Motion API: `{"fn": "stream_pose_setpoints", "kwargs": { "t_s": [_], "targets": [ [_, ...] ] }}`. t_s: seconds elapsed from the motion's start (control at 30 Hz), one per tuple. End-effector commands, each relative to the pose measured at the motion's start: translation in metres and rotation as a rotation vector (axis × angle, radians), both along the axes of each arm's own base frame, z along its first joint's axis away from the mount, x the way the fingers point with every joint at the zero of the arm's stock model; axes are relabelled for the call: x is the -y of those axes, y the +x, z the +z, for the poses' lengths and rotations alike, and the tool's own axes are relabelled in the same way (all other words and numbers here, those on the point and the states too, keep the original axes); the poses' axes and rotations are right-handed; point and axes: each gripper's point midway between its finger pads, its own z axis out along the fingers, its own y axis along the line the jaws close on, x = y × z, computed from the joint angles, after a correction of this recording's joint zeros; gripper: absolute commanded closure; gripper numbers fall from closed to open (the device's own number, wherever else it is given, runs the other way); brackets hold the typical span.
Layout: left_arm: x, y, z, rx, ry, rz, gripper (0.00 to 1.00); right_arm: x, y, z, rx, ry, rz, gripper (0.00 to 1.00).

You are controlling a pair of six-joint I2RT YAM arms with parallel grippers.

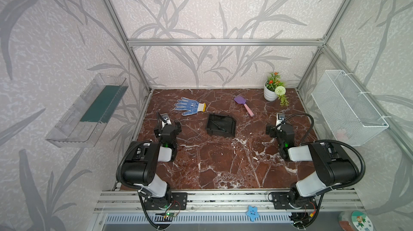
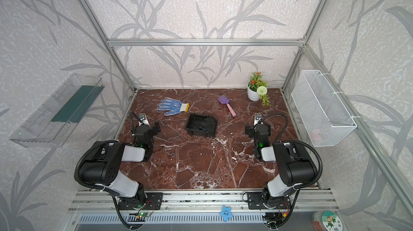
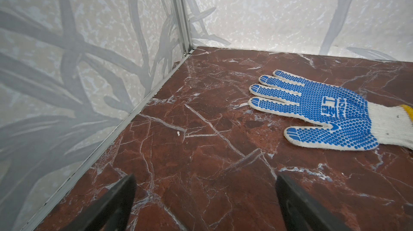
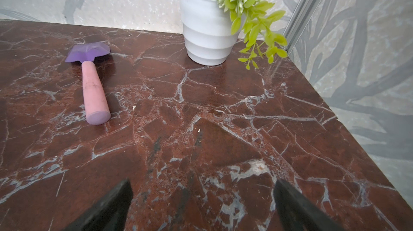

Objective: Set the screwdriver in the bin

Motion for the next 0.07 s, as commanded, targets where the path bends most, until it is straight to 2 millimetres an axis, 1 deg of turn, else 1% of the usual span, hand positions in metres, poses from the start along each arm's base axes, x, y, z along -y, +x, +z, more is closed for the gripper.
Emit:
{"fn": "stream_pose_setpoints", "kwargs": {
  "t_s": [0.0,0.03],
  "targets": [
    [0.0012,0.0019,0.003,0.019,-0.004,-0.006,0.01,-0.0006,0.0044,0.0098,0.044,0.001,0.001,0.01],
    [0.0008,0.0017,0.0026,0.017,-0.004,-0.005,0.01,-0.0016,0.0035,0.0091,0.047,0.003,0.007,0.01]
  ]
}}
